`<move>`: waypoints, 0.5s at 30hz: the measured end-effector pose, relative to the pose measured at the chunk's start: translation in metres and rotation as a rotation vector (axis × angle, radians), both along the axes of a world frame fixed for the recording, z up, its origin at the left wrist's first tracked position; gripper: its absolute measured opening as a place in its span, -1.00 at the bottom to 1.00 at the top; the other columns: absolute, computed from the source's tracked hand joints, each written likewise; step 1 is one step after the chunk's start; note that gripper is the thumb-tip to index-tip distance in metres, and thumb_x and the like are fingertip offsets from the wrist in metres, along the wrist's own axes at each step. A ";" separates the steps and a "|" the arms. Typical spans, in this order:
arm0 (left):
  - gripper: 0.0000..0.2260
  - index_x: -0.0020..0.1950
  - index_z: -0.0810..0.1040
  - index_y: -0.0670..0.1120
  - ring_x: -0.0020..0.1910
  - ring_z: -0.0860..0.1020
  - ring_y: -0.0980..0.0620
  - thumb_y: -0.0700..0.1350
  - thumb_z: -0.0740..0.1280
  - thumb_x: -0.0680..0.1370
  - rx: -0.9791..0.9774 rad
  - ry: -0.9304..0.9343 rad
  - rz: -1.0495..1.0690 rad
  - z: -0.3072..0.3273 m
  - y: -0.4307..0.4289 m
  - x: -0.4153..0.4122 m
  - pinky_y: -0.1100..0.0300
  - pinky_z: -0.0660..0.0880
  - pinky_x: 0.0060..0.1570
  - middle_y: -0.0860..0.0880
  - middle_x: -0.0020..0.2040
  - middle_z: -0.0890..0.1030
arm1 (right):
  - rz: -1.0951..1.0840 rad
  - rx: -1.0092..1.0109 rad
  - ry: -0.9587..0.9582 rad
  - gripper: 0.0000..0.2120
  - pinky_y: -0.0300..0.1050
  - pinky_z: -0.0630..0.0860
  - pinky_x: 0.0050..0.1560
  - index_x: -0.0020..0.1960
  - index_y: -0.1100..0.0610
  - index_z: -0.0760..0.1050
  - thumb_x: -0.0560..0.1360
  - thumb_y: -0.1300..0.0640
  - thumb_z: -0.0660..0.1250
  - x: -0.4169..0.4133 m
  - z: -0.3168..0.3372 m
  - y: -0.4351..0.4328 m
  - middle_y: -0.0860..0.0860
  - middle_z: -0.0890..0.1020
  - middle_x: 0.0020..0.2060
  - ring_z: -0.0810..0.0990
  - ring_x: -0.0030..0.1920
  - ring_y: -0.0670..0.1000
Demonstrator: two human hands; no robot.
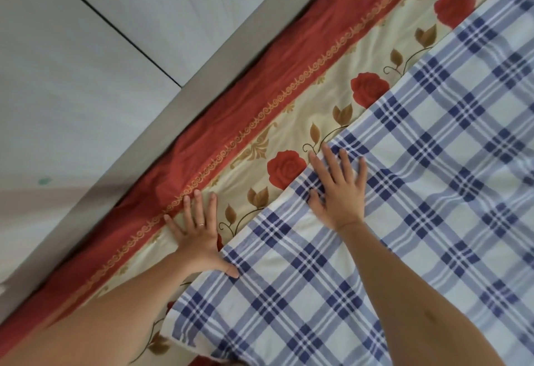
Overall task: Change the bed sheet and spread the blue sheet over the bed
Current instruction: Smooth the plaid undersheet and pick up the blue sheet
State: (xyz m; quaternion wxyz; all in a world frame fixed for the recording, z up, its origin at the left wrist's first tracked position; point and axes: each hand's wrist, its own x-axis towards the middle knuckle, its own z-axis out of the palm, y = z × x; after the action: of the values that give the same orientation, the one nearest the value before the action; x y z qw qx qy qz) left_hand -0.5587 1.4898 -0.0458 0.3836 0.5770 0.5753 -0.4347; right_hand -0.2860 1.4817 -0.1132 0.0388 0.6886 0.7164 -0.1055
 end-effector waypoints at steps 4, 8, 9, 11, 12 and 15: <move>0.48 0.16 -0.79 -0.04 0.20 -0.69 -0.25 0.42 0.50 0.03 -0.014 0.019 -0.009 -0.002 0.000 0.000 -0.43 -0.42 0.21 -0.18 0.16 -0.77 | -0.032 0.009 0.022 -0.30 0.33 -0.02 0.43 0.55 -0.09 -0.03 0.44 -0.16 0.07 -0.001 -0.001 -0.003 0.00 0.10 0.53 0.12 0.50 0.17; 0.48 0.12 -0.81 -0.03 0.16 -0.71 -0.24 0.42 0.50 0.04 -0.023 0.022 -0.024 -0.001 0.001 0.001 -0.41 -0.44 0.17 -0.18 0.15 -0.77 | -0.058 -0.015 0.017 -0.31 0.32 -0.01 0.44 0.54 -0.08 -0.01 0.45 -0.16 0.05 -0.002 0.000 -0.002 0.01 0.12 0.53 0.14 0.50 0.16; 0.48 0.12 -0.81 -0.04 0.15 -0.72 -0.23 0.42 0.50 0.04 -0.024 0.023 -0.027 0.000 0.002 0.001 -0.41 -0.45 0.15 -0.18 0.14 -0.78 | -0.064 -0.029 0.017 -0.31 0.32 -0.01 0.43 0.54 -0.07 0.00 0.44 -0.17 0.05 -0.002 0.001 -0.002 0.01 0.12 0.53 0.14 0.49 0.16; 0.47 0.13 -0.81 -0.04 0.15 -0.71 -0.23 0.41 0.50 0.06 -0.031 0.016 -0.028 0.000 0.004 -0.001 -0.41 -0.46 0.13 -0.17 0.14 -0.78 | -0.060 -0.041 0.014 -0.31 0.34 -0.01 0.43 0.54 -0.07 0.01 0.44 -0.16 0.04 -0.003 0.003 -0.001 0.00 0.11 0.53 0.15 0.49 0.17; 0.47 0.14 -0.80 -0.04 0.15 -0.72 -0.22 0.40 0.51 0.07 -0.037 0.010 -0.029 0.000 0.004 -0.001 -0.41 -0.47 0.12 -0.16 0.14 -0.78 | -0.058 -0.046 0.007 -0.31 0.34 -0.01 0.43 0.54 -0.07 0.01 0.44 -0.16 0.04 -0.003 0.003 -0.001 0.00 0.10 0.53 0.15 0.49 0.17; 0.46 0.14 -0.79 -0.04 0.13 -0.74 -0.20 0.38 0.52 0.07 -0.062 0.009 -0.021 -0.001 0.004 -0.003 -0.41 -0.50 0.09 -0.14 0.13 -0.79 | -0.041 -0.068 -0.013 -0.30 0.36 -0.03 0.43 0.55 -0.05 -0.02 0.44 -0.15 0.03 -0.002 0.002 0.001 0.01 0.09 0.53 0.12 0.48 0.17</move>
State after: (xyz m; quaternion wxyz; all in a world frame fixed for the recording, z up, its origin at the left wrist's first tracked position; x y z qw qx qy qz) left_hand -0.5619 1.4940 -0.0465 0.3942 0.5689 0.5572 -0.4588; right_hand -0.2884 1.4830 -0.1114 0.0648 0.7020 0.6979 -0.1259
